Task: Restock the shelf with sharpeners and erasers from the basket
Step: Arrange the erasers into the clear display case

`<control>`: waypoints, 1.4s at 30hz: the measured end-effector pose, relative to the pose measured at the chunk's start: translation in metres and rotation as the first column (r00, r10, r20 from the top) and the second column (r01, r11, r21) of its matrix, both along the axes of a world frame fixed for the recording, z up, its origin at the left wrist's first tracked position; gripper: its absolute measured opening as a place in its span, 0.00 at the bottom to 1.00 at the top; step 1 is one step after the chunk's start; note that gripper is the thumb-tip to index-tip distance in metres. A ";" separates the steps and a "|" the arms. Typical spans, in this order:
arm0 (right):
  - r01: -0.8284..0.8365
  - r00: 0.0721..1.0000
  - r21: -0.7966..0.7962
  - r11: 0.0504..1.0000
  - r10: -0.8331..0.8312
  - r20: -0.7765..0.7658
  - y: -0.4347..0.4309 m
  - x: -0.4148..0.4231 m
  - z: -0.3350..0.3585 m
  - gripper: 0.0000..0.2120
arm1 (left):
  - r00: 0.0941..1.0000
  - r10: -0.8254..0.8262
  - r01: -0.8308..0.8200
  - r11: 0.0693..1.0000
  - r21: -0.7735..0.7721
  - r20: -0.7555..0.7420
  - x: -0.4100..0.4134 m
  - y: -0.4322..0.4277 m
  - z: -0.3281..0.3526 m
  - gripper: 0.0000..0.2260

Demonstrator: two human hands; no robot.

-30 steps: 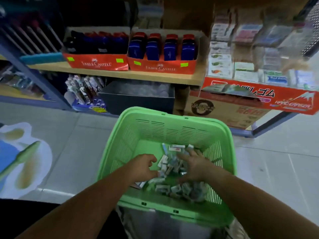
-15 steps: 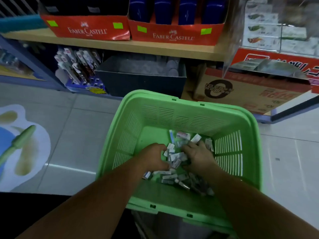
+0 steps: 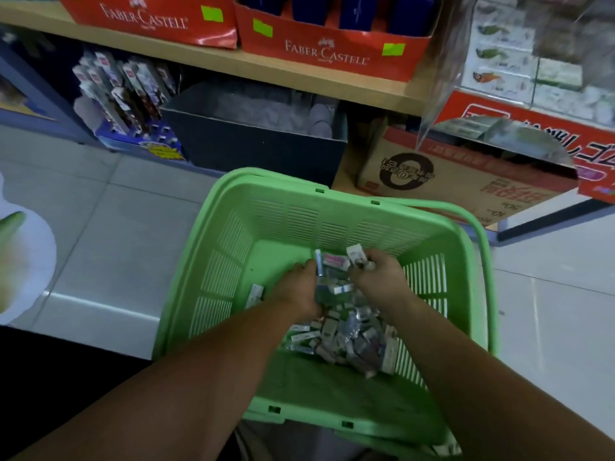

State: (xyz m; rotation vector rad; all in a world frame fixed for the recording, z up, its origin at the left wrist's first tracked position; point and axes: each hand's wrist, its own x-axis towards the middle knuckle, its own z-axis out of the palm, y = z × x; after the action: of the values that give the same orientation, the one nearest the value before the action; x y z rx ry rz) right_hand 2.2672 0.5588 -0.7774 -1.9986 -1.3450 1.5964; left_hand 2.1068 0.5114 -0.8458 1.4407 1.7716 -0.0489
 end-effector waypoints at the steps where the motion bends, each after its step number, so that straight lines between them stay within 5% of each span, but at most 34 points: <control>1: 0.033 0.998 -0.038 0.999 -0.034 -0.048 -0.001 -0.002 0.006 0.06 | 1.000 -0.006 0.006 1.000 -0.016 0.016 0.000 0.000 0.001 0.32; 4: 0.067 0.976 -0.214 0.974 -0.108 -0.187 -0.008 -0.003 0.020 0.04 | 0.998 -0.062 0.063 0.997 -0.041 0.027 -0.001 -0.001 -0.001 0.28; 9: 0.114 0.885 -0.492 0.863 -0.313 -0.343 -0.020 0.012 0.022 0.09 | 0.998 -0.055 0.054 0.999 -0.005 -0.034 0.011 -0.003 -0.003 0.40; 14: 0.091 0.792 -0.588 0.804 -0.416 -0.447 -0.019 0.020 0.025 0.14 | 1.000 0.006 -0.006 1.000 -0.007 -0.022 0.017 0.001 -0.002 0.30; 19: 0.027 0.797 -0.502 0.865 -0.322 -0.511 -0.019 0.021 0.031 0.30 | 0.994 0.023 -0.016 0.998 -0.065 0.105 0.012 0.000 -0.006 0.15; 28: -0.030 0.914 -0.356 0.934 -0.118 -0.388 -0.016 0.026 0.085 0.20 | 0.973 0.086 -0.066 0.993 -0.099 0.216 -0.005 0.016 0.042 0.11; 36: -0.161 0.958 -0.189 0.969 0.108 -0.266 -0.011 0.031 0.172 0.08 | 0.931 0.092 -0.085 0.996 -0.036 0.353 -0.023 0.011 0.168 0.09; 42: -0.313 0.942 -0.048 0.949 0.304 -0.140 -0.006 0.028 0.269 0.13 | 0.834 0.040 -0.060 0.998 0.018 0.550 -0.019 0.012 0.295 0.12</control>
State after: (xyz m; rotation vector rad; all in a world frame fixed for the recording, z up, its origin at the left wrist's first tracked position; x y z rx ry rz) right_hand 2.2952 0.5529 -0.5082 -1.7481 -1.6347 1.8956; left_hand 2.0879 0.5232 -0.5509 1.2647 1.3300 0.3932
